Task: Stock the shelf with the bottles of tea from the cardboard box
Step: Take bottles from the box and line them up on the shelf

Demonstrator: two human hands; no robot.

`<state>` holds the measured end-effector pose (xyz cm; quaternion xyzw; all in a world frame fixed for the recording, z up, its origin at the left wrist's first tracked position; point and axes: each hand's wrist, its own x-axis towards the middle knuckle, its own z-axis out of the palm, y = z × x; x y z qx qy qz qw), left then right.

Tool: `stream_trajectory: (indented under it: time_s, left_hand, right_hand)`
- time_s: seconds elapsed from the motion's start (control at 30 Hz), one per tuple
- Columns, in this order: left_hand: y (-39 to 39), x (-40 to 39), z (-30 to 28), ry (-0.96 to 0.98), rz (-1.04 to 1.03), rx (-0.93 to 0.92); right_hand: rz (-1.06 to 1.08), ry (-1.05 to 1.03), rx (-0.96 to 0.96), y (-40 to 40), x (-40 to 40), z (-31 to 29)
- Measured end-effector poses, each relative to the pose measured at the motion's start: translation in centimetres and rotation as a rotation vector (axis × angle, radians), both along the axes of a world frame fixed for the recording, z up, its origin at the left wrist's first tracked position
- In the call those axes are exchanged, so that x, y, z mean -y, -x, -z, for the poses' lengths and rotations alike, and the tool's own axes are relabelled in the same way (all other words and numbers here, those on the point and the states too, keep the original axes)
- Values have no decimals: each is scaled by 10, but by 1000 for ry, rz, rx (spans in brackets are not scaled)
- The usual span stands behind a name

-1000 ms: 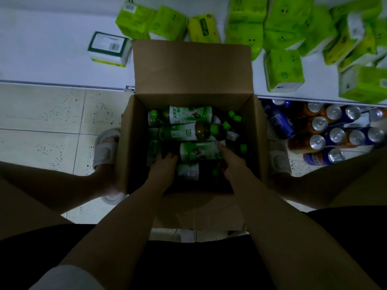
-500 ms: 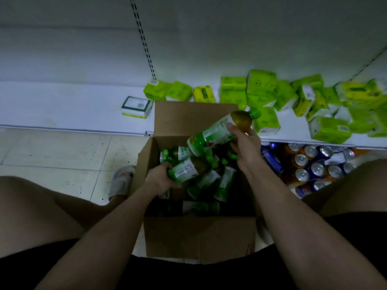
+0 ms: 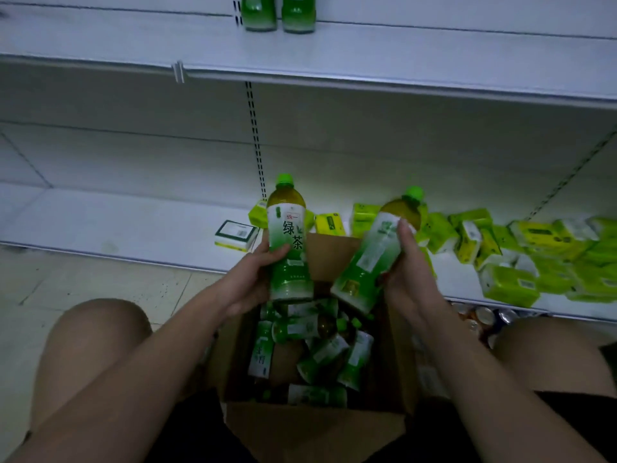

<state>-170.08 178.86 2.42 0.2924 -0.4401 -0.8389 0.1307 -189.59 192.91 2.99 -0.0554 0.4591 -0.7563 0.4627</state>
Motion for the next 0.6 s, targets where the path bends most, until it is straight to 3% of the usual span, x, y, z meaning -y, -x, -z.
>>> stream_trajectory:
  time_s: [0.1, 0.2, 0.4, 0.6]
  left_hand:
    - [8, -7, 3, -60, -22, -38]
    - [10, -5, 12, 29, 14, 36]
    - [10, -17, 32, 68, 151, 143]
    - [16, -20, 34, 87, 59, 162]
  right_hand:
    - [-39, -83, 59, -14, 4, 8]
    - [-86, -131, 74, -15, 6, 11]
    - [-134, -30, 131, -10, 6, 15]
    - [-125, -49, 130, -5, 8, 19]
